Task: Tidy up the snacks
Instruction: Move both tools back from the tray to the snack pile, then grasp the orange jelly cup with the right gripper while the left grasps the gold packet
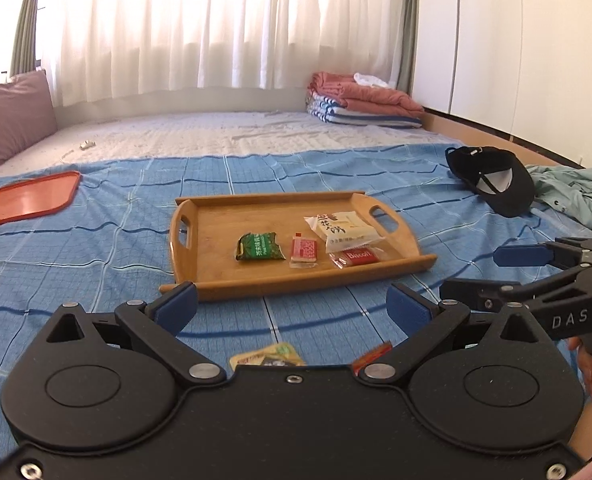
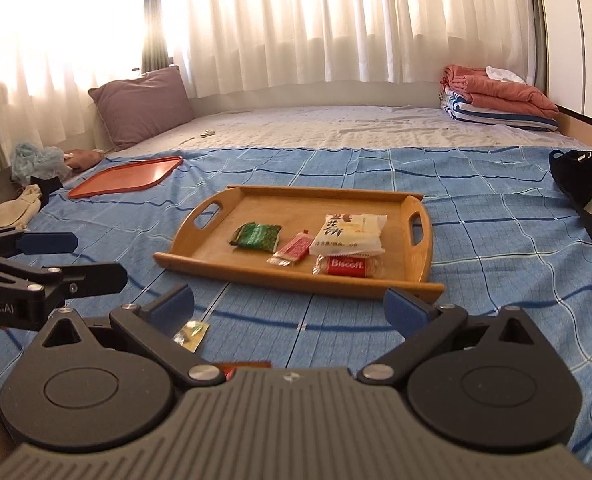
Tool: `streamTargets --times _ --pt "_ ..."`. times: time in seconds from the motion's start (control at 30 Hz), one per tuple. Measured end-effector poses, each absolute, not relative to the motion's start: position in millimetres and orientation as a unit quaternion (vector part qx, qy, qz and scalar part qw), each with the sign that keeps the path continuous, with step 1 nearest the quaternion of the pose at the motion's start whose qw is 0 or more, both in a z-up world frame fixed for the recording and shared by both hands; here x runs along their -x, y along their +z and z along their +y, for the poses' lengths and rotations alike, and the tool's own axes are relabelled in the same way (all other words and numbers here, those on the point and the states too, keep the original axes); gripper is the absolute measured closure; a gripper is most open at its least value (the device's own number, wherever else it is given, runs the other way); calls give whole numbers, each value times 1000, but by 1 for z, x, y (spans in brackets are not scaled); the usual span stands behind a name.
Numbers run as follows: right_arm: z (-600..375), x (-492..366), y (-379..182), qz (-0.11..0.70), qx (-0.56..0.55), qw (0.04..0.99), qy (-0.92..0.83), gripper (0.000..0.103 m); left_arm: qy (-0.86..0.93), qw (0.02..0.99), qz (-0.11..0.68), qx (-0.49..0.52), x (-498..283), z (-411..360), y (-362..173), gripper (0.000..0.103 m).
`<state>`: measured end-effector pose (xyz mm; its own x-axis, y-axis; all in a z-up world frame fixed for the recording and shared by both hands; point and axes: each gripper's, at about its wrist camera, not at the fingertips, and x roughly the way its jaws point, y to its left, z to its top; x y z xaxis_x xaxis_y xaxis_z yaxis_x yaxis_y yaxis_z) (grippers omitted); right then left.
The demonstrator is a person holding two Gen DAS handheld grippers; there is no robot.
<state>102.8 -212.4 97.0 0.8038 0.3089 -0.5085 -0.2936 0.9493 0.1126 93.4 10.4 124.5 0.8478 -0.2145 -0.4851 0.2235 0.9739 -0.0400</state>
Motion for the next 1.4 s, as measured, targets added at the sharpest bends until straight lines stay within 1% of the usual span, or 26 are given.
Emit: streamTargets --times 0.53,0.77,0.83,0.9,1.03,1.17,1.2,1.23,1.27,1.3,1.33,1.4 --pt "-206 -23 69 234 42 961 145 0 -95 963 250 -1 -16 16 90 2" --pt "-205 -8 48 246 38 960 127 0 -87 960 266 10 -5 7 70 2" --pt "-202 -3 43 244 53 960 126 2 -78 960 267 3 -2 4 65 2" --pt "-200 1 38 248 63 958 127 7 -77 959 273 8 0 2 61 2" --pt "-202 4 30 263 53 954 133 13 -81 956 280 26 3 3 54 3" --pt "-201 4 24 271 53 951 138 22 -76 955 287 22 6 3 47 9" --pt "-200 4 22 273 54 950 142 25 -78 954 290 23 6 3 45 13" --pt "-199 3 20 274 54 949 146 30 -79 952 294 26 6 3 43 17" --pt "-197 3 18 276 54 948 149 36 -82 950 300 29 5 2 42 29" --pt "-196 2 16 277 53 948 150 39 -84 947 308 31 3 1 40 38" --pt "-196 1 14 278 50 947 151 44 -86 944 316 33 1 -1 39 40" --pt "-196 1 10 281 41 947 149 44 -89 940 326 37 -2 -4 35 41"
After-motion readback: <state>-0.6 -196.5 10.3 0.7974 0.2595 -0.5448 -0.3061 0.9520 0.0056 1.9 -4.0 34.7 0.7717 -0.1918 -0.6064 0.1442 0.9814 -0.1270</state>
